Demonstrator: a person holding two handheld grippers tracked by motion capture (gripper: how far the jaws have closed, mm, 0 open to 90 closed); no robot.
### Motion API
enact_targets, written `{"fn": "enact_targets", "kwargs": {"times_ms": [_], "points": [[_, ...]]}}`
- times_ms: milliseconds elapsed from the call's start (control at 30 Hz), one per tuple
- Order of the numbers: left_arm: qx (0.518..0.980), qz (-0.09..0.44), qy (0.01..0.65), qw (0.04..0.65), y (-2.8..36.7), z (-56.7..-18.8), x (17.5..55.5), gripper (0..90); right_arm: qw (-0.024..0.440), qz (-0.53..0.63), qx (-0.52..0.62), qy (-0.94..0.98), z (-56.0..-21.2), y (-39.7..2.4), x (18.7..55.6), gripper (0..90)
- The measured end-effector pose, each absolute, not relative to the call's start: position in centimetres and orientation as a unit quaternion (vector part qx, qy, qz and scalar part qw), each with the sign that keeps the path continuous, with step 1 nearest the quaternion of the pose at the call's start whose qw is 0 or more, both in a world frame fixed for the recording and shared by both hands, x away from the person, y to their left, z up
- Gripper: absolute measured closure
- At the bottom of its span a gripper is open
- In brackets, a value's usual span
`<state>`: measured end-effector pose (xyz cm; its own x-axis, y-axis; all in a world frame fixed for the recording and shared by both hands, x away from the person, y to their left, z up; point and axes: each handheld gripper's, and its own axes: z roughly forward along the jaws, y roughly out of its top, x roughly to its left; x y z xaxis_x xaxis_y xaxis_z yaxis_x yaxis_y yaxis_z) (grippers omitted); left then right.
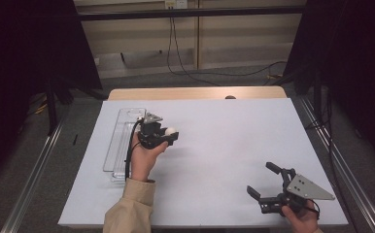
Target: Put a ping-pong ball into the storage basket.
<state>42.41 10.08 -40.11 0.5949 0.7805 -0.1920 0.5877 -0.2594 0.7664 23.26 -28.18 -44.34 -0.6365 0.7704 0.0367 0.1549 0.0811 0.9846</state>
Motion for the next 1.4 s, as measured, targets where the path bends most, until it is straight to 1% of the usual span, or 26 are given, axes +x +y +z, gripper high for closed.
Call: {"fn": "enact_targets", "kwargs": {"times_ms": [1400], "points": [[0.764,0.128,0.469,0.424,13.8,-38.4,42.0,51.2,0.262,0.589,0.335,0.687,-44.3,-28.1,23.3,0.5]]}}
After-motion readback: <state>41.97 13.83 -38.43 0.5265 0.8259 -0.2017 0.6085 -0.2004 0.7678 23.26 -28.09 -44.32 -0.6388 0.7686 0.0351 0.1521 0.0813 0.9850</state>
